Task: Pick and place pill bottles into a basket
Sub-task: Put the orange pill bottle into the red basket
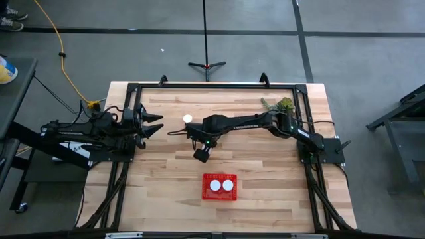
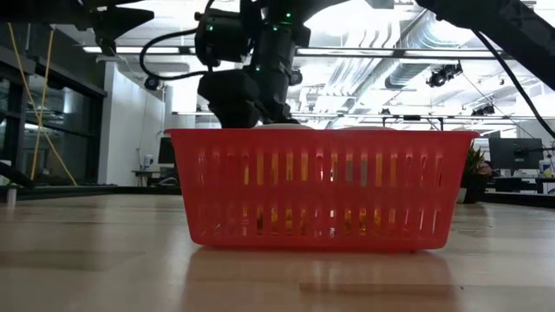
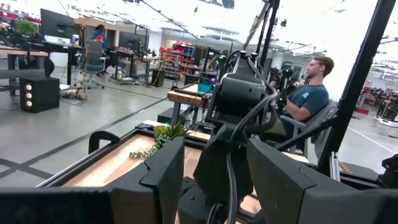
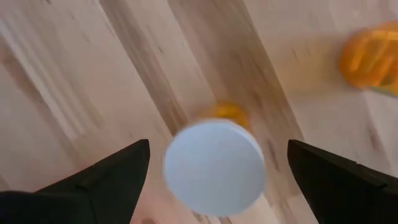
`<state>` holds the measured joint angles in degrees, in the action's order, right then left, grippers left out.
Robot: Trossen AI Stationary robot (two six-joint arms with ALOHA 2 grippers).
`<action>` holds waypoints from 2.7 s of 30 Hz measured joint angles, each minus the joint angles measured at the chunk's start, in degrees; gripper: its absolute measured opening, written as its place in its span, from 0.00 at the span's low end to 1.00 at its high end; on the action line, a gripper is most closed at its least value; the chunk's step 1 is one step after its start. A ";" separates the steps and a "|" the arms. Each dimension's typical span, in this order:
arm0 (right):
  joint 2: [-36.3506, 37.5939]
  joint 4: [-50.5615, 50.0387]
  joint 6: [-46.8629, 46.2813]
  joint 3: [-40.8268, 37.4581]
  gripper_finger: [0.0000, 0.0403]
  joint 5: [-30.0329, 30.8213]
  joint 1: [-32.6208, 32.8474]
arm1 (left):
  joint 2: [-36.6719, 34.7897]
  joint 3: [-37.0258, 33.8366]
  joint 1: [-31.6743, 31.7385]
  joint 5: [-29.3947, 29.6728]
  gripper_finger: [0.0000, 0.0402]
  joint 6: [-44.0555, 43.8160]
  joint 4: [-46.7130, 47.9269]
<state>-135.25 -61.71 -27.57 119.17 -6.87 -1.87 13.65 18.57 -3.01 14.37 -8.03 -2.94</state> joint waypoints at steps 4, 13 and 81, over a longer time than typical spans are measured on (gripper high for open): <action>-0.23 -0.06 0.19 0.00 0.91 -0.16 0.02 | 0.00 0.00 0.00 0.00 0.53 0.00 -0.09; -0.23 0.20 0.46 0.00 0.75 -0.39 0.02 | 0.00 0.00 -0.01 0.00 0.53 0.00 -0.11; 9.73 -0.87 -10.96 0.00 0.47 -2.92 21.22 | 0.00 0.00 -0.01 3.27 0.53 -1.57 -0.01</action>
<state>-125.51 -62.58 -38.53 119.17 -9.79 19.36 13.65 18.57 -3.02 17.64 -9.60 -2.95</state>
